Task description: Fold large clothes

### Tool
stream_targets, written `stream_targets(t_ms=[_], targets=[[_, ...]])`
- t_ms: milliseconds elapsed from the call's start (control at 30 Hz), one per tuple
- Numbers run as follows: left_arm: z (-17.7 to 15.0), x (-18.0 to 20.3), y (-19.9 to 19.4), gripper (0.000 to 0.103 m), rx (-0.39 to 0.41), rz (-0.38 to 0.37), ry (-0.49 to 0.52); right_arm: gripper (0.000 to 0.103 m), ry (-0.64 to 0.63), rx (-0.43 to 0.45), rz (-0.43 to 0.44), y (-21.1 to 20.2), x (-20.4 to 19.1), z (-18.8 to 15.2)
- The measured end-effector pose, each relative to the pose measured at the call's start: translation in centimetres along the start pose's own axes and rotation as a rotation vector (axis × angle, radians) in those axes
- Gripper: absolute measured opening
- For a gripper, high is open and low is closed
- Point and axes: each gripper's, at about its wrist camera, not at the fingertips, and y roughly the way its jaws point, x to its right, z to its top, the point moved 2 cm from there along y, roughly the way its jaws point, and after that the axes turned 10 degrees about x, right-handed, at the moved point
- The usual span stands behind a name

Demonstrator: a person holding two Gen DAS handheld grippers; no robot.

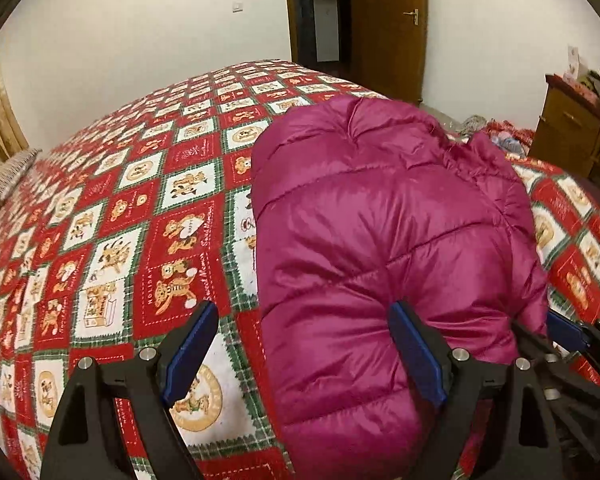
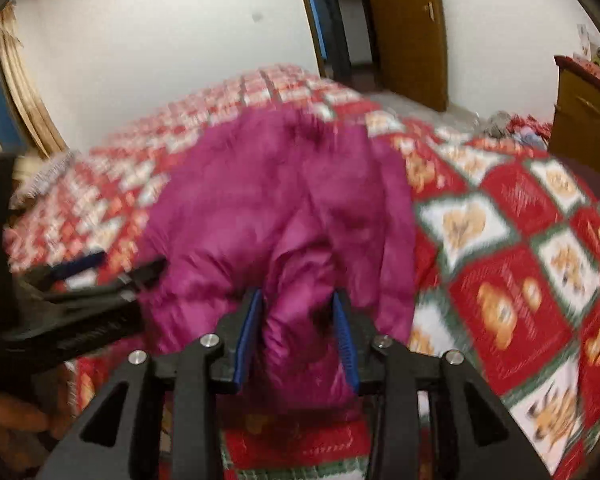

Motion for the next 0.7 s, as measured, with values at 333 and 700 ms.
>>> stream_targets(t_ms=[333, 700], targets=[[-3.2, 0.6, -3.5, 0.088, -0.017, 0.02, 0.039, 0.054, 0.14, 0.048, -0.048, -3.5, 0.8, -3.9], [-10.1, 1.0, -7.5, 0.088, -0.036, 0.043, 0.076, 0.069, 0.146, 0.033, -0.137, -7.6, 1.5, -9.5]])
